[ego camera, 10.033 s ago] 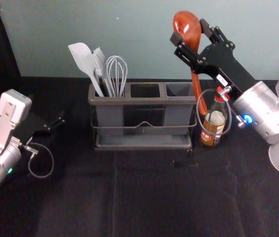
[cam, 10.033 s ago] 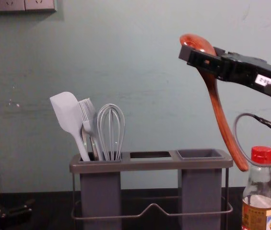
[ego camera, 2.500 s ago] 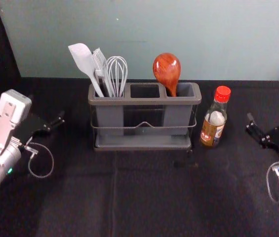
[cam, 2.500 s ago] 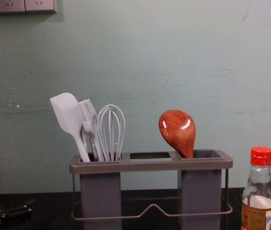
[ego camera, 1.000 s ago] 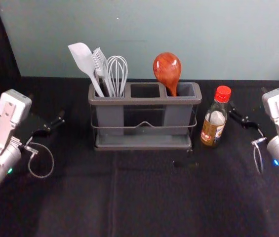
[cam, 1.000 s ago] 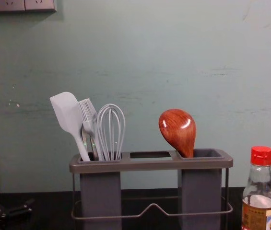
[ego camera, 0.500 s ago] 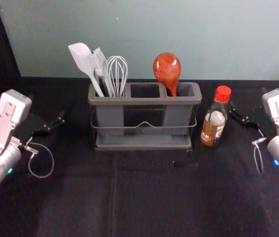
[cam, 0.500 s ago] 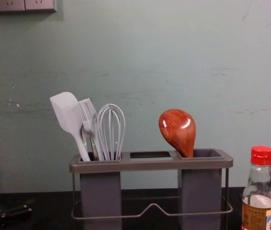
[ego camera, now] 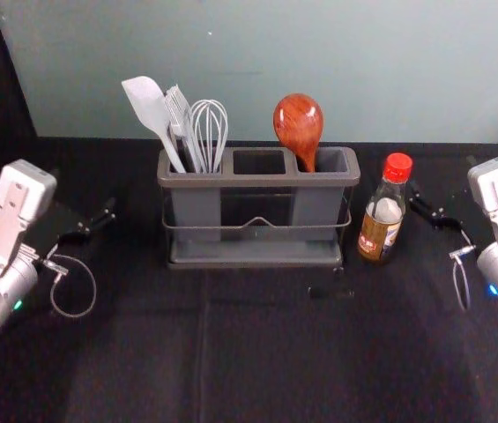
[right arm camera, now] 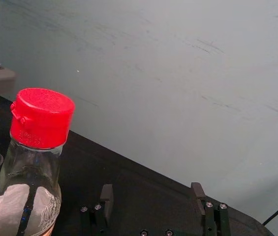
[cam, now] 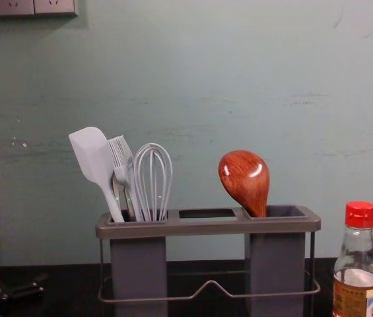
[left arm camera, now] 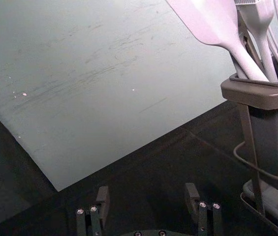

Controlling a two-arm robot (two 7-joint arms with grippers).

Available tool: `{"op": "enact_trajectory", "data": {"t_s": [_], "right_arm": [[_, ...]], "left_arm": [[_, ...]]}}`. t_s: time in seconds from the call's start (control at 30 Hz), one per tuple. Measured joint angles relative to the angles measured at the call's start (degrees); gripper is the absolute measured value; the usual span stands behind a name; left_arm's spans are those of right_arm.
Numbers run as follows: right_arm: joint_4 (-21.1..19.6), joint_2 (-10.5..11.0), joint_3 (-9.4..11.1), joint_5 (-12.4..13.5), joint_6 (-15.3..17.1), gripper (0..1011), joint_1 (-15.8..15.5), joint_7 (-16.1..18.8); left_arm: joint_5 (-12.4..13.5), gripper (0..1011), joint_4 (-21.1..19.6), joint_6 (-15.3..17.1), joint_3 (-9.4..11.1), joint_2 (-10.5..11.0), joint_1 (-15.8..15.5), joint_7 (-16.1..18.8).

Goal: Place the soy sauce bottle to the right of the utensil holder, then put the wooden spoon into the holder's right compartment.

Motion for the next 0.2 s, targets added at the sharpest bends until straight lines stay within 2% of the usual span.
{"op": "enact_trajectory", "data": {"t_s": [0.2], "right_arm": [[0.0, 0.0, 0.0, 0.0, 0.0, 1003, 0.0, 0.0]], "left_arm": [[0.0, 1005, 0.0, 0.0, 0.0, 0.0, 0.0, 0.0]]}}
